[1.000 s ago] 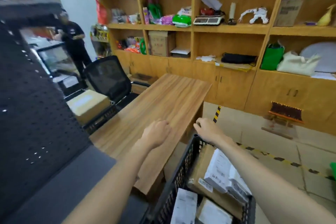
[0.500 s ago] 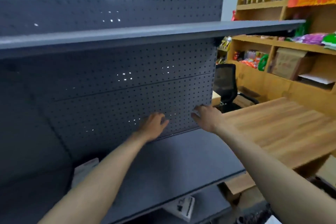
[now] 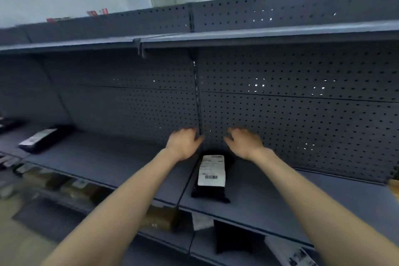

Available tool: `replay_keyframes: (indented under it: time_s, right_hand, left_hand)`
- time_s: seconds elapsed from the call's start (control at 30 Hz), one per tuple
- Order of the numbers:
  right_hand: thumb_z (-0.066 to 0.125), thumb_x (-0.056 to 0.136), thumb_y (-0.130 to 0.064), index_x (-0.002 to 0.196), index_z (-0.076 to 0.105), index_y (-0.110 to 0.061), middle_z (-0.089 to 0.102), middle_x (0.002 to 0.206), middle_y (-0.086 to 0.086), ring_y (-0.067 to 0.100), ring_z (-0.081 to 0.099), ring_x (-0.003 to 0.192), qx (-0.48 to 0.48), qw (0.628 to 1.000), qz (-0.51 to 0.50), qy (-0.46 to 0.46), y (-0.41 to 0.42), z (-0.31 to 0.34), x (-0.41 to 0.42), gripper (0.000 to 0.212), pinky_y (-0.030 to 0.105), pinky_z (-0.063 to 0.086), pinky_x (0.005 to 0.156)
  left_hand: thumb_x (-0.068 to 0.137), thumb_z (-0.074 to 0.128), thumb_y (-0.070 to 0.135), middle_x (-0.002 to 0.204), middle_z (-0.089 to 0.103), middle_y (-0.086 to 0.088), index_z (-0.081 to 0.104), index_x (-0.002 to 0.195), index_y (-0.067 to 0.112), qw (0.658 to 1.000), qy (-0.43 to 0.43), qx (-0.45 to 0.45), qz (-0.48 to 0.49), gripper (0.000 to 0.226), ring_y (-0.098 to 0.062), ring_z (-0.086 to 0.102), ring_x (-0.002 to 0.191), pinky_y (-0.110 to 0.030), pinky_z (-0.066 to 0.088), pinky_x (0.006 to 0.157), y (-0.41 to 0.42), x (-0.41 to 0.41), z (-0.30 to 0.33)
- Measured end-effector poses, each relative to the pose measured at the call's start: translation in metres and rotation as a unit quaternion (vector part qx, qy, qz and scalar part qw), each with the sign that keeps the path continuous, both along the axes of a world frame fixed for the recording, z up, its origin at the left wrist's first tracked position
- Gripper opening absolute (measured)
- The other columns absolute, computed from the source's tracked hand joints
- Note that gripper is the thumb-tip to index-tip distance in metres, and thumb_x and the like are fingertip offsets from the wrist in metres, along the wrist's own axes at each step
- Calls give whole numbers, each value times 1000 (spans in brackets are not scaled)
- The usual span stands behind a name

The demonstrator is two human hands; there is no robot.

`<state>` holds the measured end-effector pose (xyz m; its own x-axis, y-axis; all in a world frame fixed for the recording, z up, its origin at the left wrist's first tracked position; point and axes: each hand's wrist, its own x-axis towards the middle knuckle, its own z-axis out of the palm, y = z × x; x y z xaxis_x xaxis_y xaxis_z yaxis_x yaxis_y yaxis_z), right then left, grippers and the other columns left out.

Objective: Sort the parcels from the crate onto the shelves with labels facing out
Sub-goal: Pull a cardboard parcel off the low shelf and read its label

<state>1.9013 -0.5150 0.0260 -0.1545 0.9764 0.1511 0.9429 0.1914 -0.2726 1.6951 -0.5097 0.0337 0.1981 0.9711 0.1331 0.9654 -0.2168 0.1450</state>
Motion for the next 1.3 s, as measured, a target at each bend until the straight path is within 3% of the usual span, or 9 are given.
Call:
replay_keyframes:
  time_s: [0.13,0.2,0.5,0.77,0.87,1.0,1.13,1.3]
  right_hand:
    - [39,102,-38,107,58,-11,63,111,11,30,60,98,-2,998,59,4,-10,-14,-48,34,35,45,72]
    - [39,102,-38,105,58,-9,61,111,12,32,60,99,3,997,75,-3,-12,-18,-65,34,37,48,75]
    - [37,102,-39,123,57,-8,56,125,16,35,53,113,-7,991,131,-22,-15,-35,-150,42,41,45,89]
    - [39,102,-37,124,58,-10,56,128,14,34,53,117,-33,988,147,-15,-20,-76,-254,40,44,42,97]
    - [40,102,-35,118,59,-10,58,123,13,32,55,113,-40,988,149,-3,-25,-94,-298,36,43,43,94]
    - [40,102,-34,113,61,-10,57,121,11,30,53,114,-61,990,123,23,-31,-119,-345,33,41,42,94]
    - [39,102,-35,107,63,-11,62,115,11,30,57,110,-108,992,57,34,-40,-155,-375,35,39,46,88]
    - [38,101,-39,111,62,-12,64,117,14,34,60,111,-208,977,-46,15,-43,-208,-378,38,40,47,90]
  left_hand:
    - [103,40,48,124,64,-14,61,122,12,999,26,-3,38,45,-33,57,115,-43,47,96,-20,-44,-15]
    - [102,40,48,129,62,-12,59,127,14,998,31,-3,46,46,-32,55,119,-44,46,98,-25,-63,-17]
    - [104,40,47,146,52,-12,45,147,13,994,50,-40,94,54,-32,47,132,-43,42,106,-42,-149,-29]
    - [103,42,47,139,58,-8,52,140,15,994,2,-40,102,50,-29,54,126,-44,46,102,-45,-242,-74]
    - [103,43,44,127,64,-8,59,130,15,995,-15,-44,89,43,-28,60,116,-42,50,95,-42,-278,-95]
    - [103,46,40,103,70,-4,64,106,17,997,-18,-55,48,30,-26,66,98,-37,51,81,-36,-317,-128]
    - [102,45,45,99,71,-2,67,99,19,994,-4,-105,-2,34,-24,68,93,-36,54,81,-24,-347,-168]
    - [101,44,47,121,63,-5,65,119,20,977,24,-206,-42,38,-28,62,113,-38,50,91,-7,-364,-224]
